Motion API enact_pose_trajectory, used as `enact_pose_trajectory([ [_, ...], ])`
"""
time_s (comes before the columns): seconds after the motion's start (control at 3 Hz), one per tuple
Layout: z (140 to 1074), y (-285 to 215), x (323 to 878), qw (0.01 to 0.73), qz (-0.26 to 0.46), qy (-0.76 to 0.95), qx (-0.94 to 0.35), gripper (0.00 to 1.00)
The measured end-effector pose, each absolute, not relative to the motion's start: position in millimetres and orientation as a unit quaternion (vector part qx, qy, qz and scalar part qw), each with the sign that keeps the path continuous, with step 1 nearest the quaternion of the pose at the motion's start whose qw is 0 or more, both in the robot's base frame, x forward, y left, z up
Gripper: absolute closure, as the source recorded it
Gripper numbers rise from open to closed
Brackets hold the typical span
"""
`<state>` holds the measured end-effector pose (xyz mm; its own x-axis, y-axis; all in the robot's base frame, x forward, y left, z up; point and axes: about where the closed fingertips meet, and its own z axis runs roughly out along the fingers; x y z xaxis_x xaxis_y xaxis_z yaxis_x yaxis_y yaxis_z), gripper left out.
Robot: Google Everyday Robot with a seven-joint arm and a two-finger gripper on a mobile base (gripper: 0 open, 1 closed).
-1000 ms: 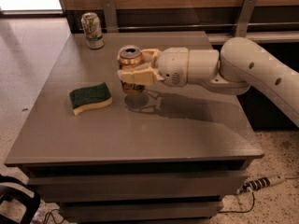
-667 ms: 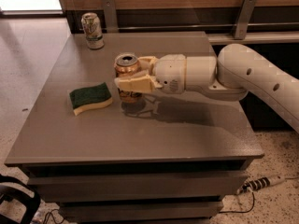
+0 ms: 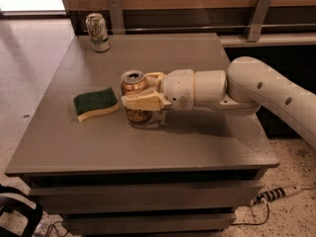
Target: Move orange can near sponge
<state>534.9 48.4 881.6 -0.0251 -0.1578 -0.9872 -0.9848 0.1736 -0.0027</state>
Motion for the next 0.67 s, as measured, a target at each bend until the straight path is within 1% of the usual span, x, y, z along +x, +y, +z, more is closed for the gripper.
enact_pose_trajectory([
  [0.33,871.6,49.0,533.8,0.496,0.423,0.579,-0.49,1.0],
  [0.67,871.8,50.2,533.4,0.496,0.423,0.578,-0.491,0.82],
])
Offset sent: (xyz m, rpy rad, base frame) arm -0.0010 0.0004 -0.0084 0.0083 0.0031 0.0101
